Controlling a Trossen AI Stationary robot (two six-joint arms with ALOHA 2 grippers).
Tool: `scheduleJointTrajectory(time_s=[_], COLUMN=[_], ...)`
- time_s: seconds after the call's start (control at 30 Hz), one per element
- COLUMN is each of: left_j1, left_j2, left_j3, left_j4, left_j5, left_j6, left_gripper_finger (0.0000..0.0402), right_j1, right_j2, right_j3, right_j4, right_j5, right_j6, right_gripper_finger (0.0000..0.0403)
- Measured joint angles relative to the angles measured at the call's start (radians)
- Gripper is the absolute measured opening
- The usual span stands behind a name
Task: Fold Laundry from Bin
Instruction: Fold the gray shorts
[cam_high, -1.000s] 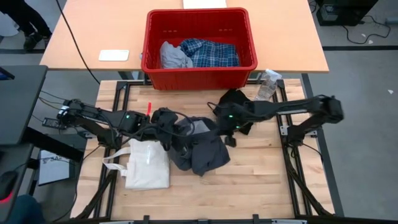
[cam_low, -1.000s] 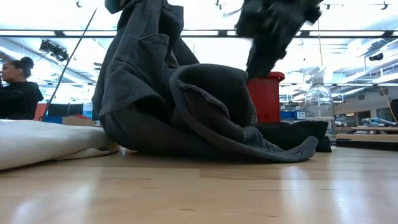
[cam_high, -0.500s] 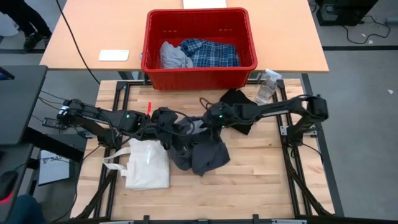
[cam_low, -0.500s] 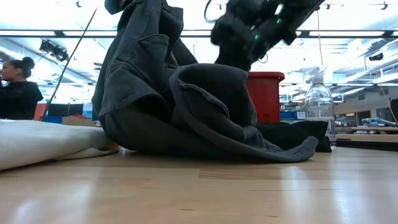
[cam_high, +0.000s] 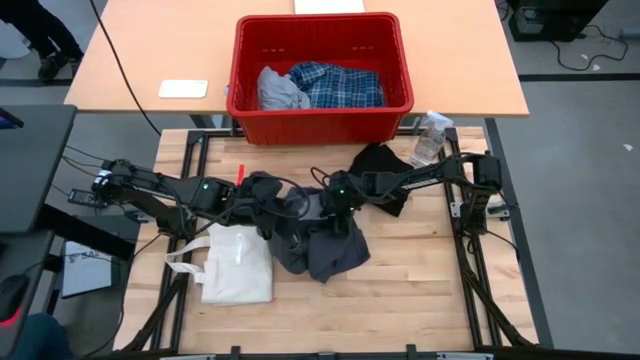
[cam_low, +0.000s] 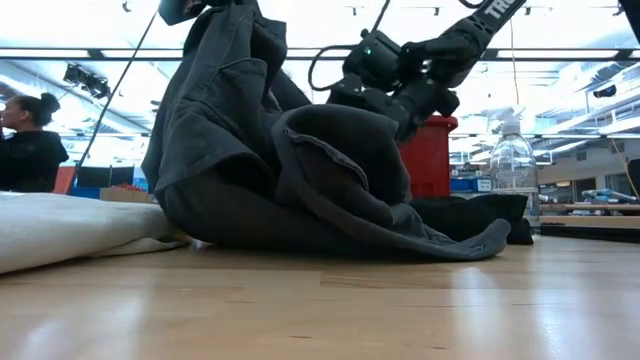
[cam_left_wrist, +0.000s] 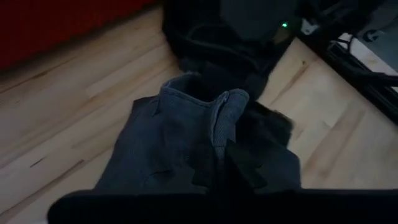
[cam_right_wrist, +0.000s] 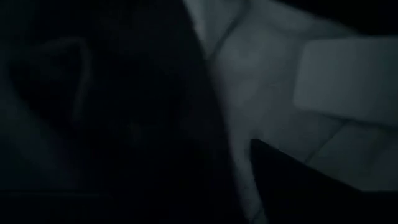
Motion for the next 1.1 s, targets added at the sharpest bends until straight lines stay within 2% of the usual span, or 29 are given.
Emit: scheduleJointTrajectory(time_s=[0.13, 0.2, 0.37, 0.5, 0.6, 0.73, 0.87, 1.0, 1.1], left_j1=[0.000, 0.005, 0.015, 0.018, 0.018, 0.017, 0.004, -0.027, -0.059], left_j2=[0.000, 0.000, 0.000, 0.000, 0.000, -0.001, -0.018, -0.026, -0.019], left_j3=[0.000, 0.000, 0.000, 0.000, 0.000, 0.000, 0.000, 0.000, 0.000], left_j4=[-0.051, -0.078, -0.139, -0.132, -0.132, -0.095, 0.001, 0.084, 0.084], left_j5=[-0.028, -0.037, -0.045, -0.048, -0.048, -0.047, -0.048, -0.040, -0.029], left_j6=[-0.046, -0.069, -0.107, -0.112, -0.112, -0.087, -0.020, 0.077, 0.152], left_gripper_finger=[0.0020, 0.0020, 0.0021, 0.0021, 0.0021, 0.0021, 0.0021, 0.0021, 0.0021], right_j1=[0.002, 0.005, 0.029, 0.066, 0.101, 0.146, 0.197, 0.280, 0.381], right_j2=[-0.008, -0.029, -0.165, -0.344, -0.493, -0.676, -0.795, -0.830, -0.816], right_j3=[0.000, 0.000, 0.000, 0.000, 0.000, 0.000, 0.000, 0.000, 0.000], right_j4=[-0.055, -0.098, -0.290, -0.449, -0.549, -0.687, -0.833, -0.974, -1.021], right_j5=[-0.090, -0.110, 0.039, 0.179, 0.244, 0.277, 0.272, 0.221, 0.235], right_j6=[-0.001, -0.006, 0.015, 0.002, -0.001, 0.021, 0.053, 0.143, 0.215], right_gripper_finger=[0.0045, 0.0015, 0.0005, 0.0003, 0.0003, 0.0002, 0.0002, 0.0001, 0.0001])
